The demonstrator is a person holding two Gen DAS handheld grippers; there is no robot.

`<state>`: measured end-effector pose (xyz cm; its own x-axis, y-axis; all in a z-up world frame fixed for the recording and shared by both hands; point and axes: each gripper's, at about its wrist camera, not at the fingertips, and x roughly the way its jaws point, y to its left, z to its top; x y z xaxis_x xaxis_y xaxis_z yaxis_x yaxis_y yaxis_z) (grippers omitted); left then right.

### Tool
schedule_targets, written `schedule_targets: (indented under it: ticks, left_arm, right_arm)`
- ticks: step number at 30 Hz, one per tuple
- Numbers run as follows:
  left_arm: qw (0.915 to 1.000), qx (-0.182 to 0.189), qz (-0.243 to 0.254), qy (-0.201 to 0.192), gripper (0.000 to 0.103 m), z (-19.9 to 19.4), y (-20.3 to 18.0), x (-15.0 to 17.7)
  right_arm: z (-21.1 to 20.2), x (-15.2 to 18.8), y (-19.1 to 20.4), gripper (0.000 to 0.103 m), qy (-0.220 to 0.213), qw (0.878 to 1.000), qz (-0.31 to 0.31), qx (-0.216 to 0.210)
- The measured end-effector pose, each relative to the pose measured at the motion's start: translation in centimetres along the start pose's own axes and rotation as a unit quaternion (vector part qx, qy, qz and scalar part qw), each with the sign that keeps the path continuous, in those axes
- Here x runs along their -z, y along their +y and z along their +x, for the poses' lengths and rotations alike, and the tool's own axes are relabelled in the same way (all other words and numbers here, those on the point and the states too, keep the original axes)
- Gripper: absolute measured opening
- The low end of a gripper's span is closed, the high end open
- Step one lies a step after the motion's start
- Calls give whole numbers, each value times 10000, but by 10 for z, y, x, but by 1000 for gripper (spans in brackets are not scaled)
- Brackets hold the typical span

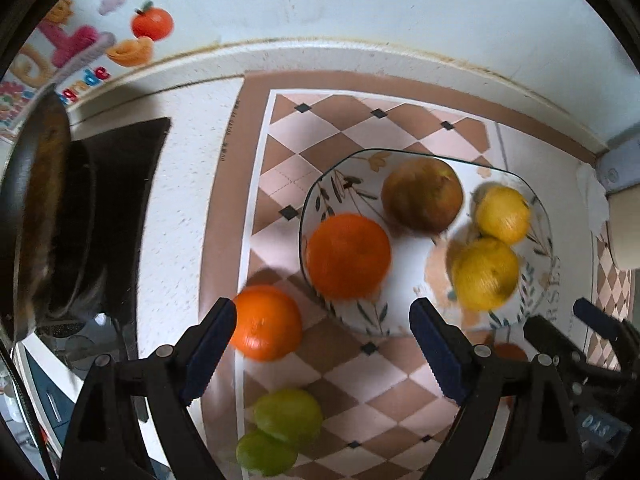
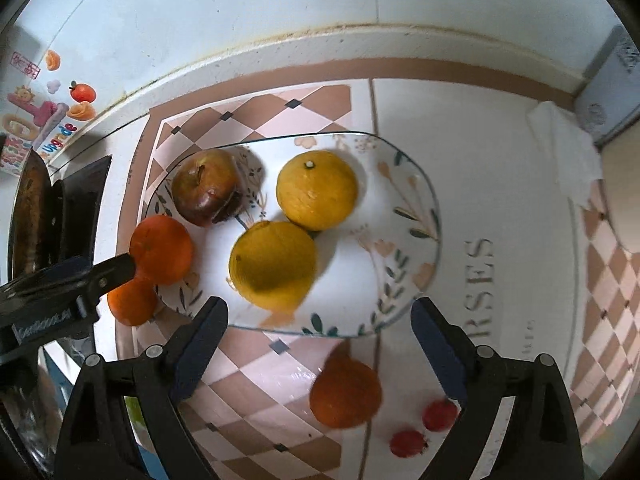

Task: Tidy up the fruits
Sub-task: 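Withdraw both tools from the plate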

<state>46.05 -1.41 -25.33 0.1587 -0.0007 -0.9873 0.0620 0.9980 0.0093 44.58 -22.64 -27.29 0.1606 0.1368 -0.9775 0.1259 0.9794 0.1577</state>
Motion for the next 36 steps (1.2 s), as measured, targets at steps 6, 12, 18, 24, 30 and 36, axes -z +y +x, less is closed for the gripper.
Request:
schedule_targets:
  ticks: [6, 12, 18, 24, 30, 36]
  left_arm:
    - [9984, -125, 30, -552, 89, -38, -1, 33]
    - [9953, -64, 9, -968, 89, -71, 2, 61]
    - [9916, -37, 85, -1292, 89, -105, 3, 88]
    - [9876, 91, 115, -1563, 88, -132, 2, 111]
    - [9828, 190, 139, -1831, 88, -157, 2, 130]
    - [9785, 210, 203, -2043, 89, -175, 1, 145]
  right_arm:
    - [-36, 23, 8, 95, -359, 9991, -156, 150]
    - [-73, 52, 14, 95, -680, 9973, -223, 168]
    - [-112, 79, 18, 95, -1009, 9944, -239, 187]
    - [-153, 106, 25, 95, -1350, 9902, -288, 204]
    - [-183, 133, 30, 95, -1613, 9862, -278, 248]
    - [-205, 153, 30, 95, -1792, 9832, -238, 242]
